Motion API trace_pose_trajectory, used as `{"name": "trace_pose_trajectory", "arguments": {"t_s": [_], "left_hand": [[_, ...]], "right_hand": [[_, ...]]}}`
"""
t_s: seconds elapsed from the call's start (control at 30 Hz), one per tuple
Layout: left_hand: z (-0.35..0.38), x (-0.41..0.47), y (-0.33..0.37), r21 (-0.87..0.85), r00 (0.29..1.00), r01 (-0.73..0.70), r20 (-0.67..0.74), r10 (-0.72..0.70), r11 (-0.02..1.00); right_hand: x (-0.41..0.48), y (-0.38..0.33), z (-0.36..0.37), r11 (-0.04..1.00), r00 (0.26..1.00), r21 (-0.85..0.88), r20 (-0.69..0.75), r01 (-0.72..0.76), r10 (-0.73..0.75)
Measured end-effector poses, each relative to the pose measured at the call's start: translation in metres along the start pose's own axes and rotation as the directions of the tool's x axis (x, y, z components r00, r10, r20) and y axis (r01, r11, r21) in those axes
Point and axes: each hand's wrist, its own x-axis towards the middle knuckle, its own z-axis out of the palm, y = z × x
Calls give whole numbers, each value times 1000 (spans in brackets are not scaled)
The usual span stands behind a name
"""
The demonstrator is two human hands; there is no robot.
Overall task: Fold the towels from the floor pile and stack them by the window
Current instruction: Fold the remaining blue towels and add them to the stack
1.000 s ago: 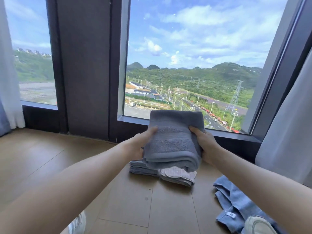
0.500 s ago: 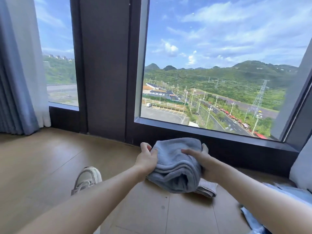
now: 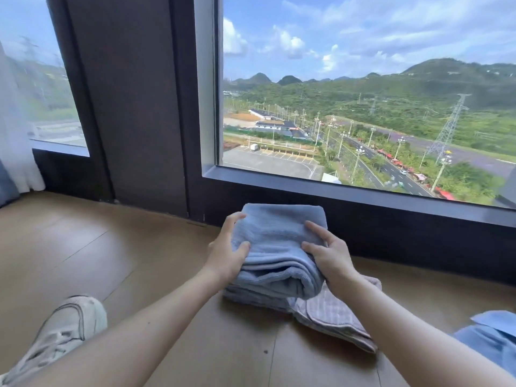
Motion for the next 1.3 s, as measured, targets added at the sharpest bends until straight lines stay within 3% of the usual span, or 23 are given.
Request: {"name": "trace_pose_trajectory", "arguments": {"t_s": [0.1,0.23,0.43,0.53,0.63,0.73,0.83,0.9,1.0,1.3], "left_hand": [[19,57,-16,117,999,-28,-29,31,993],[45,111,-49,148,994,47,-101,-33,988],[67,123,-108,230,976,134,-200,-88,964],[75,115,-135,291,978,191,-136,-157,937],[80,122,-147,395,982,184,-110,-153,900],[76,116,-143,540,981,186,-47,-191,821],[62,101,-116,679,976,175,-25,-216,713],[53,91,-87,712,984,140,-26,-174,688],[47,66,-41,725,994,15,61,-86,688],[71,-60,93,585,925,-305,369,89,752]], "right_hand": [[56,12,2,998,1000,-62,6,17,-17],[110,42,5,974,998,-218,28,65,-60],[143,99,26,942,995,-336,95,21,12],[138,125,34,873,997,-488,80,25,16],[126,132,37,713,998,-700,65,41,6],[119,123,32,681,994,-732,97,32,57],[109,104,22,697,993,-716,105,39,52],[94,87,15,620,990,-780,134,83,36],[61,57,-4,508,987,-853,157,116,38],[-108,9,-91,381,988,-925,69,11,140]]}}
